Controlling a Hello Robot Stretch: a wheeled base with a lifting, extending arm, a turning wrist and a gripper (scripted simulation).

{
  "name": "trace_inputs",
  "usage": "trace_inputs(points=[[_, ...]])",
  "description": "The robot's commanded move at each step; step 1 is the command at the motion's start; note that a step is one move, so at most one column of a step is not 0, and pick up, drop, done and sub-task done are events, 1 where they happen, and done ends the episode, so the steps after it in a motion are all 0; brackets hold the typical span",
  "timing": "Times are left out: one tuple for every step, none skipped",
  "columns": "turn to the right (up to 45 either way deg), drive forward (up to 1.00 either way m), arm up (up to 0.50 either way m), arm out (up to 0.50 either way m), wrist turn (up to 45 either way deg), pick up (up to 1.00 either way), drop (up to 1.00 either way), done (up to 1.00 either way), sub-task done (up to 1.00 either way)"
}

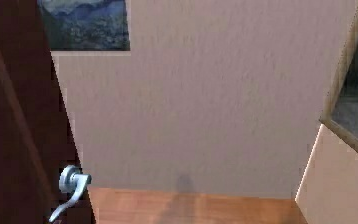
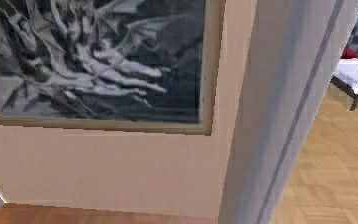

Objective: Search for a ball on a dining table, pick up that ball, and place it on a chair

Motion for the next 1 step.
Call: trace_inputs(points=[[3.0, 0.00, 0.00, 0.00, 0.0, 0.00, 0.00, 0.00, 0.00]])
